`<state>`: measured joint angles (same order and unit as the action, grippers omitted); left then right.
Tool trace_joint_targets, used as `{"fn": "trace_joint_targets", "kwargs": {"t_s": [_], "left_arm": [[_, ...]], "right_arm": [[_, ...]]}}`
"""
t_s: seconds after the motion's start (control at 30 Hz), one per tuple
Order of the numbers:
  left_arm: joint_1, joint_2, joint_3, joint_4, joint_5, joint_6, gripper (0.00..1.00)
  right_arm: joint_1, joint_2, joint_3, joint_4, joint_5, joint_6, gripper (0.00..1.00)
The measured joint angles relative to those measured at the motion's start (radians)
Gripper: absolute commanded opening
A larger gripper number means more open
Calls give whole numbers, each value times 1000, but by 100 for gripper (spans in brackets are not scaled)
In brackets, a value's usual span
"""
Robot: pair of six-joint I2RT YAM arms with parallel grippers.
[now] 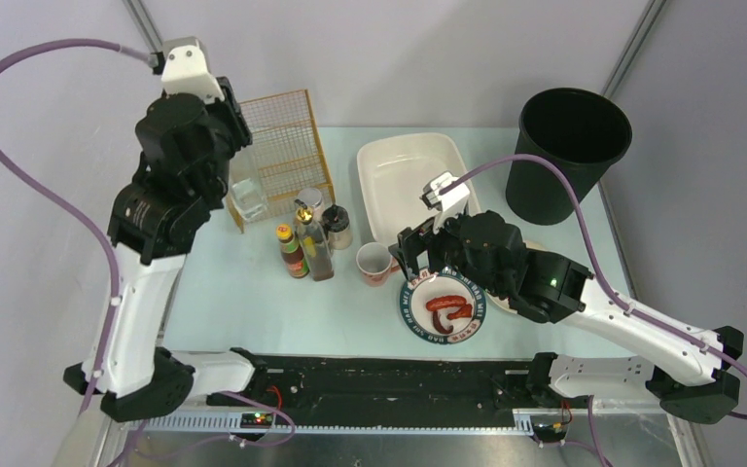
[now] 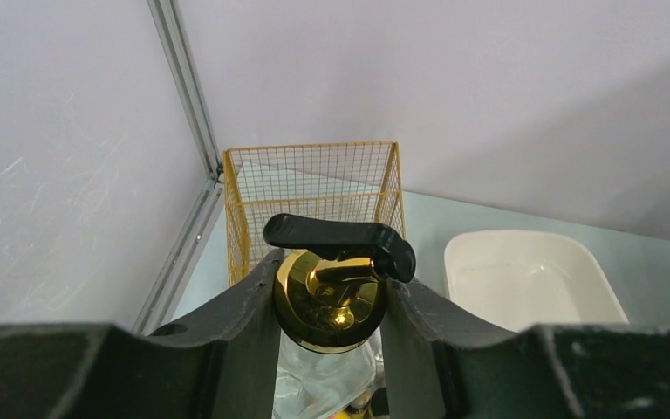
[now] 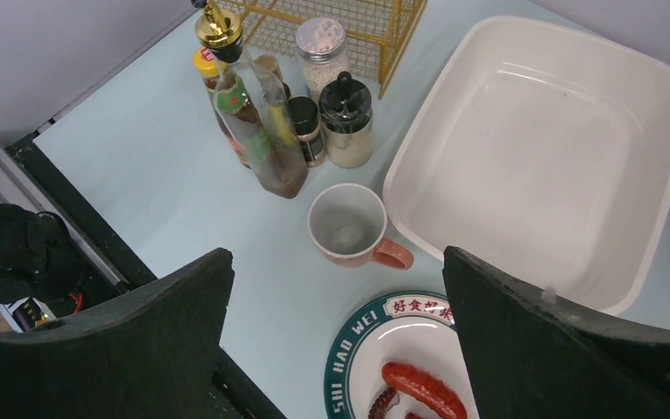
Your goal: Clear the kitchen counter
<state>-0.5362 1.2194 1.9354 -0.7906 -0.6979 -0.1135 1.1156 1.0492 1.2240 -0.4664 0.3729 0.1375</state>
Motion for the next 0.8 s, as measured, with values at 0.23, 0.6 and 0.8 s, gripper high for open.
{"fn": "trace_joint_targets", "kwargs": {"t_s": [0.23,0.6,0.8], "left_arm": [[127,157,153,3,119,-11,0],[274,434,428,4,240,-71,0],[313,555,503,33,285,-125,0]], "right_arm": [[3,1,0,0,-40,1,92],[10,-3,-24,-12,-84,17,93],[13,-10,-79,-15,-109,28,93]]}}
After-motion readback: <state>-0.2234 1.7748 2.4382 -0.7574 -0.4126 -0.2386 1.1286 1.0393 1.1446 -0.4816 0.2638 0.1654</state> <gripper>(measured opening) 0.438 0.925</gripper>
